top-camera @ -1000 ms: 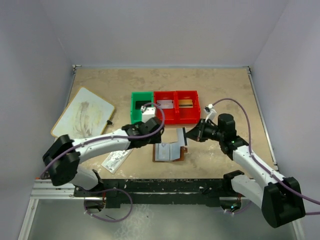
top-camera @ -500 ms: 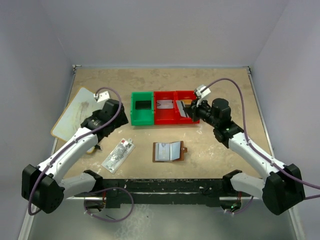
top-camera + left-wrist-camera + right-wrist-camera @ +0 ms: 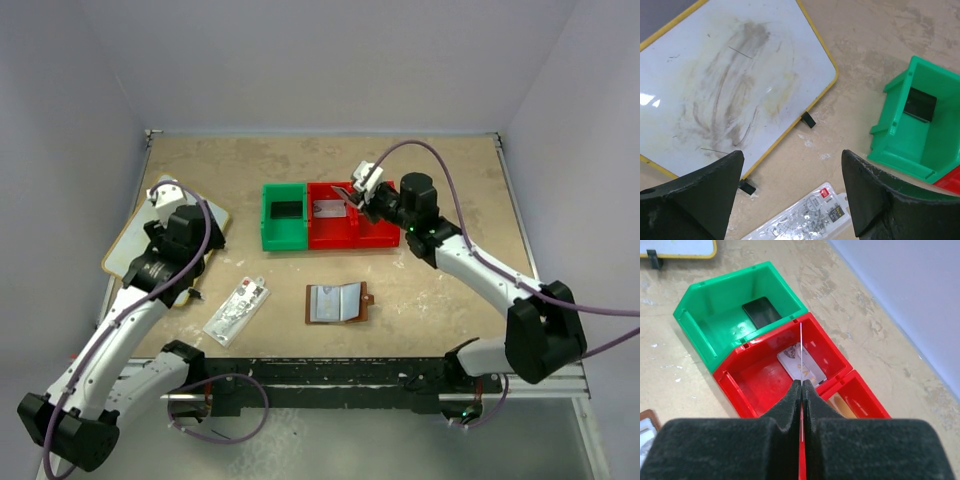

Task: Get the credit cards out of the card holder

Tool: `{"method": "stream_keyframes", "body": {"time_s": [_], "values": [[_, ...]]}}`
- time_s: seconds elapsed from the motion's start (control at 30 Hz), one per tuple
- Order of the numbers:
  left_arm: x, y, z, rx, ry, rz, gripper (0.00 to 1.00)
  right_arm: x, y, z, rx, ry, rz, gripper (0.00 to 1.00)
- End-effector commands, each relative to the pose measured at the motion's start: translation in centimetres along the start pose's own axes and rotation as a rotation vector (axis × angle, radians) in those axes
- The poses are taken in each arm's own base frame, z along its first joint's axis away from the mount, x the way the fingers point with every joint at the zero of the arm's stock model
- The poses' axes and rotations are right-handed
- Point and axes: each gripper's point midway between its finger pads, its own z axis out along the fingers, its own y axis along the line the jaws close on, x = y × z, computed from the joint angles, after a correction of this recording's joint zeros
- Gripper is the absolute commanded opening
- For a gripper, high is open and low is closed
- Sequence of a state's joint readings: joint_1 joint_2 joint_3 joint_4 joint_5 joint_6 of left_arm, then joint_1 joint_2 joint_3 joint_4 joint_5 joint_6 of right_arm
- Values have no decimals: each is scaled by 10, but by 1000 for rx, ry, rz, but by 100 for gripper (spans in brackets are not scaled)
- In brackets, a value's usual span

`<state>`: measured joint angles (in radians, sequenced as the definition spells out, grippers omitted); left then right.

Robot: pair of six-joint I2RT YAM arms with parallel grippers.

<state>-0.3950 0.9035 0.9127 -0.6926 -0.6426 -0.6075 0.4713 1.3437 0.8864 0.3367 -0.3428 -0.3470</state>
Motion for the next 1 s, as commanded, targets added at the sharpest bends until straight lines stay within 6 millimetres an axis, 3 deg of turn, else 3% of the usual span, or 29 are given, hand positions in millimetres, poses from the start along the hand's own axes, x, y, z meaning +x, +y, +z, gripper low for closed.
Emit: {"method": "stream_keyframes", "body": {"time_s": [0.0, 0.3, 0.77, 0.97], "values": [[-3, 20, -1, -58, -72, 13, 77, -28, -8, 19, -37, -44, -109, 0], [-9, 19, -1, -61, -81, 34, 77, 5, -10, 60, -55, 84, -158, 0], [-14, 26, -4, -85, -108, 26, 78, 53, -9, 104, -109, 234, -249, 0], [-13, 24, -4, -77, -104, 30, 78, 70, -19, 116, -78, 307, -311, 0]]}}
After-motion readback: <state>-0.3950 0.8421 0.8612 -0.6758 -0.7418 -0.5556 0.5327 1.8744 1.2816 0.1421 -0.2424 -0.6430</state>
